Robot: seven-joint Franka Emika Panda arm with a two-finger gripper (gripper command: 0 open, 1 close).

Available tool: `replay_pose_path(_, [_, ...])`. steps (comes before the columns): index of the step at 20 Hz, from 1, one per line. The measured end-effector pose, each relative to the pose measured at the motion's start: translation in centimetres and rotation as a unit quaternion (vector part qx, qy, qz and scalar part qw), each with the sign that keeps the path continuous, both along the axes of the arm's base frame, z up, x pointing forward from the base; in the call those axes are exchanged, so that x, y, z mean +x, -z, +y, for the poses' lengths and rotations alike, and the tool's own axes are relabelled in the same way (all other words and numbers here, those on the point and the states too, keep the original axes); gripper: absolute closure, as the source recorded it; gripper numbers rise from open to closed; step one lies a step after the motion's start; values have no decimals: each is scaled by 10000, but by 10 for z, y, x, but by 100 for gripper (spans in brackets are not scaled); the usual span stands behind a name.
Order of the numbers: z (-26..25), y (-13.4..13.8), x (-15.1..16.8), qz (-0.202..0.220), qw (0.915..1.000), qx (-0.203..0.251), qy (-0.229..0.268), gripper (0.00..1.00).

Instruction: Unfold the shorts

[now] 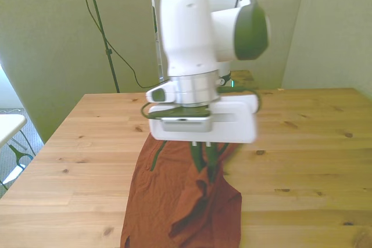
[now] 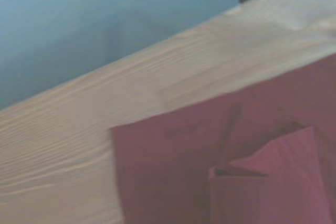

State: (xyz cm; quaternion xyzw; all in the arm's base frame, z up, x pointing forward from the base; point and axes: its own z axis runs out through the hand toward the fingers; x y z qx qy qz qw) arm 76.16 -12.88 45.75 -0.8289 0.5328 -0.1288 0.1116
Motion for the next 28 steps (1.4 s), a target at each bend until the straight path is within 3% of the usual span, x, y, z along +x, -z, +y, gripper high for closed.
replay_pose_path(4, [74, 14, 20, 164, 9985, -374, -352, 100])
replay_pose_path(8, [124, 25, 26, 230, 9964, -395, -712, 100])
replay_pose_path(9, [133, 23, 25, 221, 9956, -407, -816, 0])
replay_pose_path(14, [168, 4, 13, 188, 9930, -382, -1104, 0])
replay_pose_path(20, [143, -8, 4, 196, 9931, -336, -1104, 0])
replay_pose_path(26, [130, -59, -17, 13, 9918, -6, -1276, 0])
replay_pose_path(28, [111, -72, -33, 137, 9923, -57, -1229, 0])
